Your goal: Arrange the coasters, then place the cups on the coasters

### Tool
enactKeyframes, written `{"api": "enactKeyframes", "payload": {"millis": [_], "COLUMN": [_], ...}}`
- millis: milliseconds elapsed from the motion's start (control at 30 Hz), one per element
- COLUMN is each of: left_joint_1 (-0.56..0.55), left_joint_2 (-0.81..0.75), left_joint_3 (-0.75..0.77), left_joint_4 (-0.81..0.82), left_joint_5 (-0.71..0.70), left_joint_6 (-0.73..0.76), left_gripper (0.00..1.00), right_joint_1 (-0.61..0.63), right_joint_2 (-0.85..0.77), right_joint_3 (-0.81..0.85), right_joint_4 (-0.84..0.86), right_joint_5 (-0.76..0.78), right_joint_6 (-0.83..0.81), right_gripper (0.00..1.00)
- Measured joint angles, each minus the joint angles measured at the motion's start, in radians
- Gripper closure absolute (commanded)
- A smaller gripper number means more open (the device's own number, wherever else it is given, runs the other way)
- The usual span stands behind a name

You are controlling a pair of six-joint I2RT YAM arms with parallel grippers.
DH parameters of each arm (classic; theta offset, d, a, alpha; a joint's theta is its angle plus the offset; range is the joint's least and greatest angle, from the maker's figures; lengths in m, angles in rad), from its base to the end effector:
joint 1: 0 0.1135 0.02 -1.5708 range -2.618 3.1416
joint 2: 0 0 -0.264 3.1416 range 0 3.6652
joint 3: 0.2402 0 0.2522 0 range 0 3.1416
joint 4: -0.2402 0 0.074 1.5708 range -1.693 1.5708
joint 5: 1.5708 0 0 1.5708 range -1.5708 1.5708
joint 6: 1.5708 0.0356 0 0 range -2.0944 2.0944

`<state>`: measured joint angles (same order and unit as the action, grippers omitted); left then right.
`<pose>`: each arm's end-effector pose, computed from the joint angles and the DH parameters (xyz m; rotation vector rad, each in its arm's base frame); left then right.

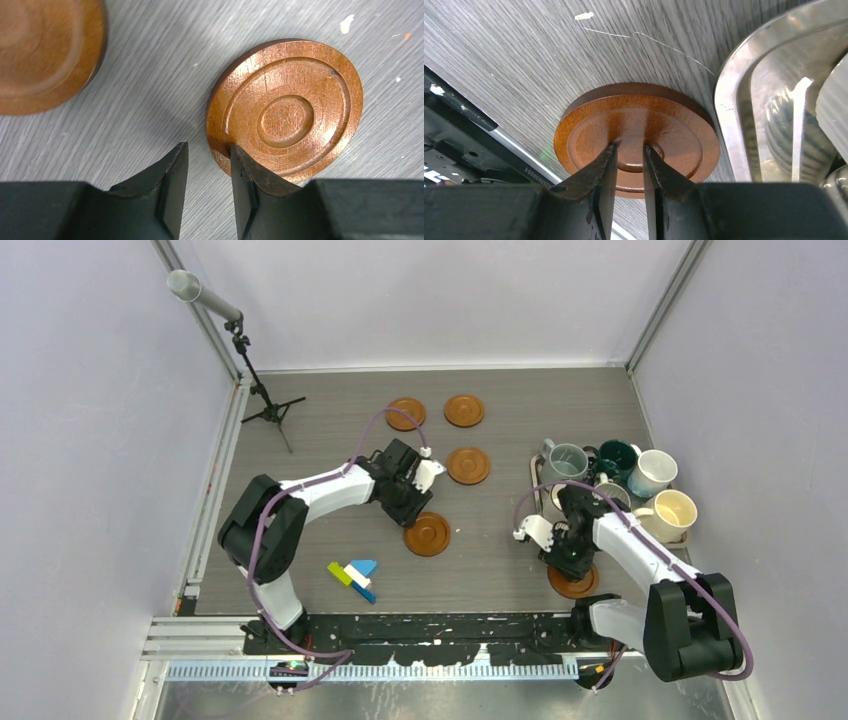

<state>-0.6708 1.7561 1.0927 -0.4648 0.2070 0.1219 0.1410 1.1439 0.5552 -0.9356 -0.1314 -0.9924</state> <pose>0.2659 -0.2203 0.1711 1.1160 2.5009 -0.4407 0.1506 0.0261 0.1585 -1.6366 2.5633 0.1530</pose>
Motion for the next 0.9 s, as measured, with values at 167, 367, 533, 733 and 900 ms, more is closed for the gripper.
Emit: {"api": "enactKeyframes", "payload": {"millis": [167, 367, 533, 733, 900], "left_joint_1": [0.064, 0.099, 0.102, 0.102, 0.101], "left_joint_2": [-0.036, -0.084, -0.095, -0.071, -0.004], "left_joint_3": [-0.043, -0.085, -0.086, -0.055, -0.014], "left_joint_4": [-0.006, -0.018, -0.016, -0.008, 0.005], "left_joint_5": [0.008, 0.021, 0.035, 0.063, 0.076], "left_joint_6": [0.015, 0.023, 0.021, -0.008, -0.034], "left_gripper": [0.60, 0.46, 0.37, 0.36, 0.36], "right_joint_1": [0.073, 0.198, 0.275, 0.368, 0.441], "right_joint_2": [0.016, 0.046, 0.107, 0.183, 0.242], "right_joint_3": [0.003, 0.019, 0.056, 0.110, 0.156], "right_joint_4": [0.012, 0.030, 0.042, 0.064, 0.093], "right_joint_5": [0.036, 0.046, 0.042, 0.033, 0.032], "right_joint_6": [0.027, 0.101, 0.173, 0.265, 0.327], "right_gripper": [0.68, 0.68, 0.66, 0.65, 0.65]}}
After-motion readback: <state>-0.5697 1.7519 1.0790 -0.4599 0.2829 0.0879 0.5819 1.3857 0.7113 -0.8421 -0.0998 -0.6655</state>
